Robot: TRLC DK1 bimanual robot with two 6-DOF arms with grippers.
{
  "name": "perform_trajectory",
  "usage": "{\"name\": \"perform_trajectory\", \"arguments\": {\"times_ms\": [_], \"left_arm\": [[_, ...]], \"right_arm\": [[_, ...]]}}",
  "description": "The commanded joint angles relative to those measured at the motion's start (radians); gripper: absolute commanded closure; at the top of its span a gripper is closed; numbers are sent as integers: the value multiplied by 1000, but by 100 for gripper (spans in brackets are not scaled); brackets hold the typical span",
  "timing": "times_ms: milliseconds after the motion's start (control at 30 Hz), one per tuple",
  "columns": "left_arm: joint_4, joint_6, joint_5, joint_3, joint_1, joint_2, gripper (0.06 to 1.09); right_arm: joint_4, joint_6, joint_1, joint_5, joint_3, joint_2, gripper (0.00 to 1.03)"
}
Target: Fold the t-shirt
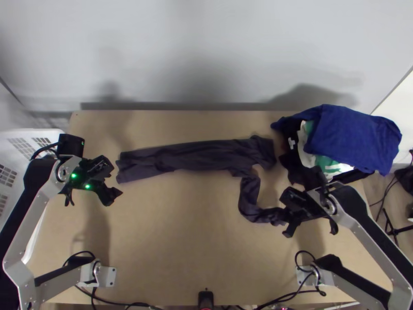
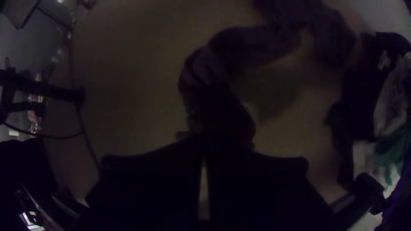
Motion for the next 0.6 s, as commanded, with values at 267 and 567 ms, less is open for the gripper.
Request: {"name": "perform_trajectory", "arguments": {"times_ms": [267, 567], "left_arm": [[4, 4, -5, -3, 3, 0, 10], [16, 9, -3, -5, 13, 3, 10]], "right_arm": [[148, 226, 290, -43, 378, 183, 100], [336, 345, 392, 5, 769, 488, 100]]}}
